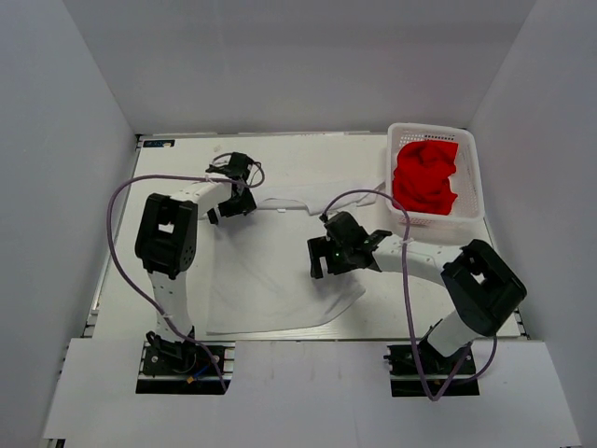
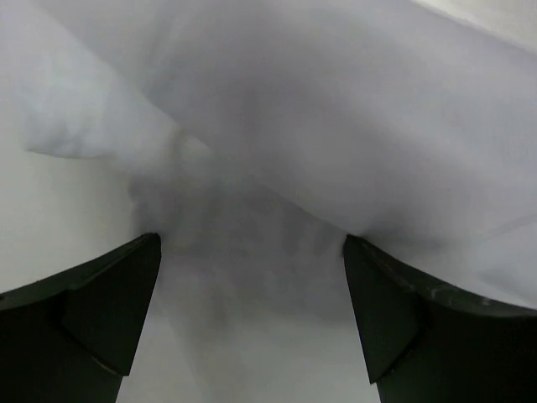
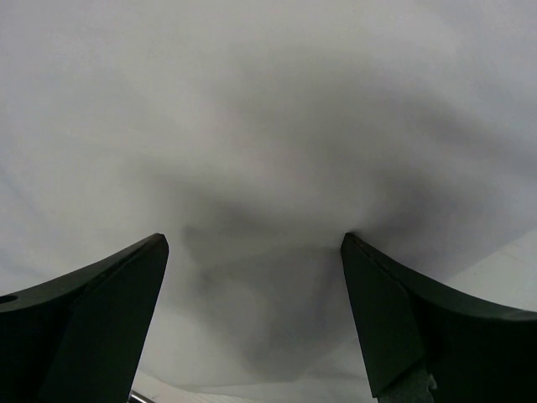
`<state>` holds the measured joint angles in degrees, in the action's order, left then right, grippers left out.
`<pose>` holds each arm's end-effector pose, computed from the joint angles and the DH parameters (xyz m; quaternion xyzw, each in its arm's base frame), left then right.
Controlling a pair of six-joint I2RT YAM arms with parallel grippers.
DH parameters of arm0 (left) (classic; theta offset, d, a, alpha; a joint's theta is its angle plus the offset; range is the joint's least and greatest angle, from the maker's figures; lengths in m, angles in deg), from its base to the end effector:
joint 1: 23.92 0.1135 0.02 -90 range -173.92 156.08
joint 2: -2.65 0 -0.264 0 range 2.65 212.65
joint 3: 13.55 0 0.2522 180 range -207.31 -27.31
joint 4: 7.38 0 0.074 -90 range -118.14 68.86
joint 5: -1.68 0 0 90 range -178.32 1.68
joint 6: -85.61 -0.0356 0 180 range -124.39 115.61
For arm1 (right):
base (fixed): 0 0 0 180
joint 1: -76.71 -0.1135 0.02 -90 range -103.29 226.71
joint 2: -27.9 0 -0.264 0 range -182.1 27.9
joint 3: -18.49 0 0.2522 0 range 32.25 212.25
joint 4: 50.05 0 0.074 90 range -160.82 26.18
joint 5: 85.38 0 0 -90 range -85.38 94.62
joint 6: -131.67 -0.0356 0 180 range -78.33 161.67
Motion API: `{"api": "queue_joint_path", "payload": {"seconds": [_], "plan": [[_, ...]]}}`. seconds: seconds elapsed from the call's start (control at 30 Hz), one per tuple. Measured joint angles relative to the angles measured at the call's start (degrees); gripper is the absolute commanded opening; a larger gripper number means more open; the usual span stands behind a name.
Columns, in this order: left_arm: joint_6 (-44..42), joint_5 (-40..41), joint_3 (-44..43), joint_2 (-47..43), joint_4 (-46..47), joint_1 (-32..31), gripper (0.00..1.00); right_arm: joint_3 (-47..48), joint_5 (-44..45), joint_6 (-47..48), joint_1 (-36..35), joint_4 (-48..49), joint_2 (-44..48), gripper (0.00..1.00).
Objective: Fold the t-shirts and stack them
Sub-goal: Flatten out the tshirt
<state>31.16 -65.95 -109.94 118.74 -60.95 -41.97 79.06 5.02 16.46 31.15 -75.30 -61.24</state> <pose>0.3886 -0.1124 0.1632 -0.1755 0.9550 0.1070 0.2139 0.2118 0.2156 0.1684 -0.1669 0.9358 0.1771 0.2551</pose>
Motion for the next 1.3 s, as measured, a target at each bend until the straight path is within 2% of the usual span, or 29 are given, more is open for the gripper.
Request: {"api": "queue_joint_path", "payload": {"seconds": [0.17, 0.27, 0.4, 0.57, 0.73, 0.8, 0.97, 1.13, 1.3], "plan": [[9.1, 4.6, 5.0, -2.7, 0.1, 0.7, 1.00, 4.4, 1.0, 0.0, 2.5, 0.1, -4.5, 0.90], [15.1, 6.7, 12.2, -7.4, 1.4, 0.4, 1.00, 9.6, 1.4, 0.3, 6.4, -0.5, -8.8, 0.90], [18.6, 5.7, 21.2, -14.5, 1.9, -0.1, 1.00, 19.6, 3.5, 1.5, 12.2, -3.2, -16.3, 0.90], [19.9, -0.9, 32.6, -24.7, 3.1, -1.6, 1.00, 38.9, 3.0, 6.7, 17.7, -5.9, -30.4, 0.90], [17.6, -6.8, 40.0, -33.4, 0.6, -4.5, 1.00, 63.8, -1.6, 11.6, 19.6, -9.1, -46.5, 0.90], [16.4, -10.3, 41.4, -35.9, 0.2, -5.5, 1.00, 67.9, -3.9, 13.5, 19.5, -9.4, -49.0, 0.90], [13.4, -16.9, 40.9, -39.7, -3.1, -8.7, 1.00, 64.1, -7.2, 20.3, 18.8, -9.4, -46.1, 0.90], [10.2, -14.2, 29.3, -39.6, -6.2, -9.8, 1.00, 55.7, -7.8, 24.0, 18.6, -8.8, -36.0, 0.90], [5.7, -9.8, 16.1, -34.0, -4.3, -9.7, 1.00, 38.5, -6.4, 22.3, 18.1, -2.4, -19.3, 0.90]]}}
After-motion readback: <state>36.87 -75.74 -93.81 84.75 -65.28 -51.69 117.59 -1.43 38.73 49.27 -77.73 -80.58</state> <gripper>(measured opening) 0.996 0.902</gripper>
